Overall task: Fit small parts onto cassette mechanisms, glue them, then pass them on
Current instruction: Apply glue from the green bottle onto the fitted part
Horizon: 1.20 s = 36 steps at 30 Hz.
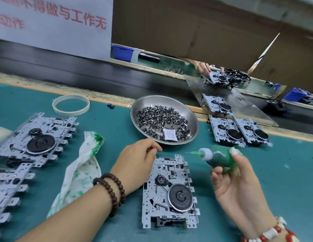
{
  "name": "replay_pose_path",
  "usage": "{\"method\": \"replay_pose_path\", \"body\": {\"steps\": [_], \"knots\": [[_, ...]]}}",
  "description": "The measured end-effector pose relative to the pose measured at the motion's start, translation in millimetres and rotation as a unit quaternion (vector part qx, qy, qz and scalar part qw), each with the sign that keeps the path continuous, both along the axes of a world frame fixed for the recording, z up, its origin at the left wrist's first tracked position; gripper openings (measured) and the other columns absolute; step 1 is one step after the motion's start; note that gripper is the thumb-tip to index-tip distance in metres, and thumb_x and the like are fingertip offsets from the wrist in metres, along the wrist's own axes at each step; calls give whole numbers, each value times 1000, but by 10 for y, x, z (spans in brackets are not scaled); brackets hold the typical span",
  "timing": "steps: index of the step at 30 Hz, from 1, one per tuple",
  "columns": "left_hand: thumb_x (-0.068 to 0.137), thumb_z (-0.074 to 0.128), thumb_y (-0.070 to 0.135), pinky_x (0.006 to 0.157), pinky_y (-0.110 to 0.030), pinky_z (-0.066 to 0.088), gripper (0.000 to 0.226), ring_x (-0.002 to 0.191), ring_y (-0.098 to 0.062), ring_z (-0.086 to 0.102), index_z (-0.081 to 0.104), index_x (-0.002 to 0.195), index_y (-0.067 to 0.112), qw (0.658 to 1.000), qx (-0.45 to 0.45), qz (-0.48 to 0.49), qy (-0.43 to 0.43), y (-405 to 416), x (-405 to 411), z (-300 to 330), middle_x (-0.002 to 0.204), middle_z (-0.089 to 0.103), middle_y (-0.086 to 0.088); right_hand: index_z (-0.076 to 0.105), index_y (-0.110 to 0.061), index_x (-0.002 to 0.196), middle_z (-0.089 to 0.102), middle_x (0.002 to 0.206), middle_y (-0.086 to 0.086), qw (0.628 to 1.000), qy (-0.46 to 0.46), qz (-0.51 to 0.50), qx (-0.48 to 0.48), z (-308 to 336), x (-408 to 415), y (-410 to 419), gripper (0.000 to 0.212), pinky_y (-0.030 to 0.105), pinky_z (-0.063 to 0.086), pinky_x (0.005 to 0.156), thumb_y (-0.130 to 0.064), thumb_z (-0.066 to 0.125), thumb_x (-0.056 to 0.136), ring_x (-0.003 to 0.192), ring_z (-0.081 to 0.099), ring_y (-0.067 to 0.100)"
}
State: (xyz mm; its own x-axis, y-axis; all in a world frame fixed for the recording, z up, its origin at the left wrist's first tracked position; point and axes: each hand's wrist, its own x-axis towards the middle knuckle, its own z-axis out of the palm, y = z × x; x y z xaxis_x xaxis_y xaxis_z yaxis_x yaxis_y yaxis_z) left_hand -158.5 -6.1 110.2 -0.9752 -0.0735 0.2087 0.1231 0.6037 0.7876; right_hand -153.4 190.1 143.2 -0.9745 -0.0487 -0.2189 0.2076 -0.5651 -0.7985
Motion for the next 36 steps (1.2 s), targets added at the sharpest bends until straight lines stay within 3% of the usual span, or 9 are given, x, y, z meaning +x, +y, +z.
{"method": "replay_pose_path", "body": {"steps": [5,10,15,18,21,24,28,32,36], "knots": [[94,46,18,63,-6,33,15,67,6,44,56,94,29,1000,-1,23,14,17,7,-4,76,44,18,64,-6,94,66,67,9,999,-18,0,48,-11,-44,53,36,15,50,43,-34,57,73,44,57,5],[94,45,24,63,-21,22,5,76,-7,37,46,93,28,997,-48,63,20,37,49,28,79,34,14,56,-11,101,47,54,3,989,-84,81,95,-57,-73,147,40,15,35,31,-41,57,75,36,35,5],[95,40,35,61,-28,27,10,66,-5,40,45,89,29,989,-120,84,-31,-37,99,83,70,40,11,60,-9,114,72,92,9,986,-14,140,90,-83,-78,218,48,19,52,50,-32,58,71,64,62,8],[94,37,43,61,-29,35,15,72,-12,53,46,88,32,982,-154,66,-90,-86,134,123,66,52,7,56,-15,112,72,105,1,957,93,133,240,-117,-67,183,40,17,53,69,-24,65,74,88,66,4],[92,36,49,69,-27,47,15,71,-14,63,42,100,38,973,-166,23,-155,-126,165,151,70,61,3,48,-23,105,70,104,-7,885,155,93,429,-185,-77,163,39,15,48,83,-12,73,77,98,64,5],[92,43,43,65,-27,53,22,51,-9,63,38,112,36,976,-97,2,-197,-181,195,201,61,68,2,44,-27,99,66,104,-15,835,168,106,514,-235,-99,170,40,4,43,77,-18,76,76,91,63,-7],[86,61,26,48,-28,53,34,52,-18,62,44,116,29,959,95,-29,-264,-216,383,218,58,66,1,43,-30,95,63,103,-16,833,186,121,507,-251,-134,187,37,5,43,81,-18,74,78,94,61,-8],[81,67,14,48,-26,50,51,50,-17,58,42,123,31,945,165,-54,-277,-193,542,176,56,62,1,44,-32,95,63,101,-17,822,203,125,517,-245,-132,207,36,5,43,81,-19,73,79,93,60,-10],[80,66,2,44,-26,49,58,47,-15,51,42,125,31,938,234,-41,-251,-74,594,139,55,51,-6,43,-36,97,58,93,-15,767,210,75,601,-220,-123,259,36,25,42,78,-29,72,78,92,55,6]]}}
